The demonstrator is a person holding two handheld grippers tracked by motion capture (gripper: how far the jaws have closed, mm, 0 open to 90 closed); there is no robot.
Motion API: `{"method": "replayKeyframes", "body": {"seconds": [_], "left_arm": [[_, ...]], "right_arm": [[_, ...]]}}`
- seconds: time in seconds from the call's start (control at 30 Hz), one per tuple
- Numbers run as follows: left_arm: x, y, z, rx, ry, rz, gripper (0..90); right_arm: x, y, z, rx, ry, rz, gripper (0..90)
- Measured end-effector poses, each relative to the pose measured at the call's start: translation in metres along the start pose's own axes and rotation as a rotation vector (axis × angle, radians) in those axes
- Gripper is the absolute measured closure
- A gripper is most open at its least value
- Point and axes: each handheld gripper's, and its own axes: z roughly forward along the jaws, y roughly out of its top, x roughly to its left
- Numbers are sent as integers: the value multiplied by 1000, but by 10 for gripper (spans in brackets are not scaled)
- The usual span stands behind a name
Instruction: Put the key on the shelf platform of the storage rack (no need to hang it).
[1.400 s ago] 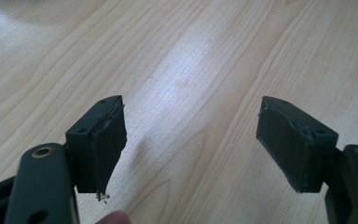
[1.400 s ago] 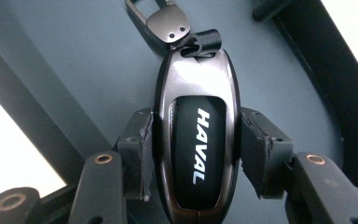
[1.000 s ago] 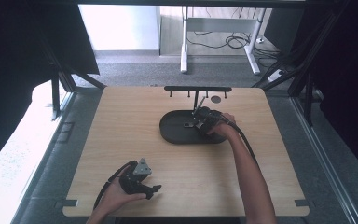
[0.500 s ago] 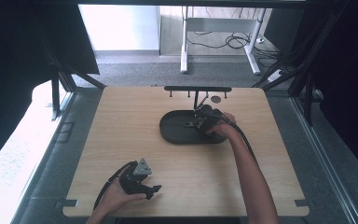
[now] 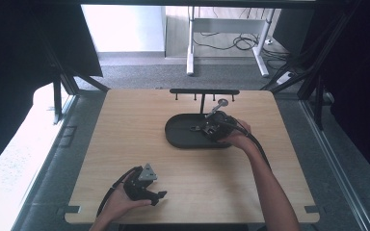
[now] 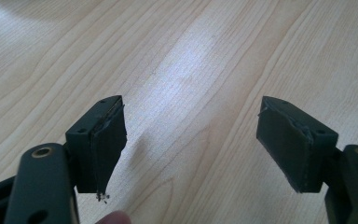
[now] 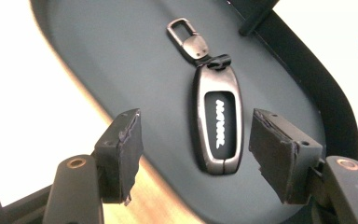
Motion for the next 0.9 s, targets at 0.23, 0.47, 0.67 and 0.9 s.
{"method": "replayKeyframes", "body": {"seconds": [0.23, 0.47, 0.67, 0.9], "left_arm": [[-3, 1, 3, 8, -2, 12, 243], [-4, 1, 4, 8, -3, 7, 243], [-1, 0, 2, 3, 5, -1, 243], [-2, 1, 2, 5, 3, 1, 242]], "right_arm": [[13, -28, -24, -81, 25, 3, 355], [25, -58, -33, -154, 61, 29, 359], [35, -85, -30, -172, 69, 47, 359], [36, -123, -28, -209, 66, 116, 362]]}}
